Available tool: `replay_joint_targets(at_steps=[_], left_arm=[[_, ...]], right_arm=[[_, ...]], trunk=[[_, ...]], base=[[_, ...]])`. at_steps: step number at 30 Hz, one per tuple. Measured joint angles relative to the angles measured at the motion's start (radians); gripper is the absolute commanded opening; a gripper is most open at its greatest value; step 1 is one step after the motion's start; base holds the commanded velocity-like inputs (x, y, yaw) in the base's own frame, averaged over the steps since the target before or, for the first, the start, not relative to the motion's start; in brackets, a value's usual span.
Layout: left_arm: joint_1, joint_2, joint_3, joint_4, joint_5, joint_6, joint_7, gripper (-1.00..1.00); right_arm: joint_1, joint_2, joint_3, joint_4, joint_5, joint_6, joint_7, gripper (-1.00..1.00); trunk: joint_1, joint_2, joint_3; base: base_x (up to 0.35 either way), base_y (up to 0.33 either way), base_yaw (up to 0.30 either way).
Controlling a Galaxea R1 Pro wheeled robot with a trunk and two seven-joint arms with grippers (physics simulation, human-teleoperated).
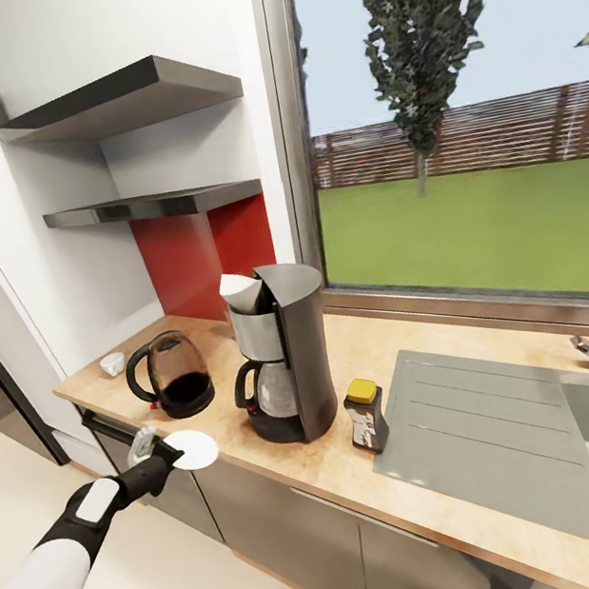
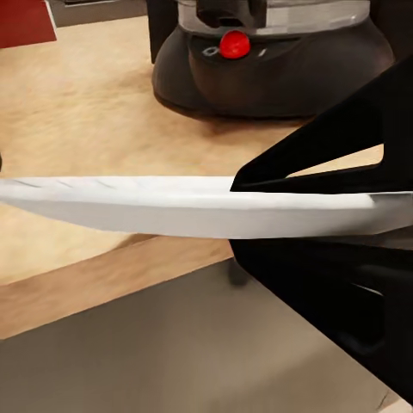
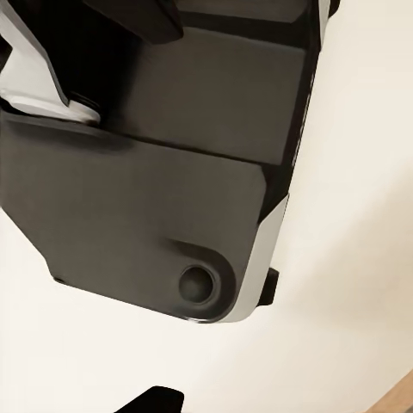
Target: Set up a coffee station on the kitchen countertop: keep the coffee maker on the countertop, move the bottle of coffee from the kitchen shelf to the counter next to the coffee maker, place a paper coffee filter on top of the coffee maker, put the saucer next to the coffee maker with the coffee cup on the saucer, and place the electric kettle next to the coffee maker.
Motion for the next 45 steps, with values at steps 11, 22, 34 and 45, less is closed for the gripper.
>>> replay_joint_targets(at_steps=[11, 22, 34, 45], left_arm=[[0.014, -0.008, 0.009, -0.102, 0.006, -0.007, 0.008, -1.0], [0.015, -0.008, 0.01, -0.122, 0.004, -0.003, 0.01, -1.0], [0.017, -0.007, 0.025, -0.101, 0.01, -0.008, 0.057, -1.0], [0.018, -0.004, 0.067, -0.092, 0.009, -0.01, 0.059, -1.0]], right_arm=[[0.0, 0.0, 0.0, 0.0, 0.0, 0.0, 0.0, 1.0], [0.0, 0.002, 0.0, 0.0, 0.0, 0.001, -0.004, 1.0], [0.0, 0.001, -0.003, 0.0, -0.021, 0.002, -0.004, 1.0], [0.0, 0.002, -0.003, 0.0, -0.034, 0.003, -0.004, 1.0]], trunk=[[0.0, 0.0, 0.0], [0.0, 0.0, 0.0], [0.0, 0.0, 0.0], [0.0, 0.0, 0.0]], base=[[0.021, 0.0, 0.0], [0.177, 0.0, 0.0], [0.005, 0.0, -0.068], [0.063, 0.044, -0.095]])
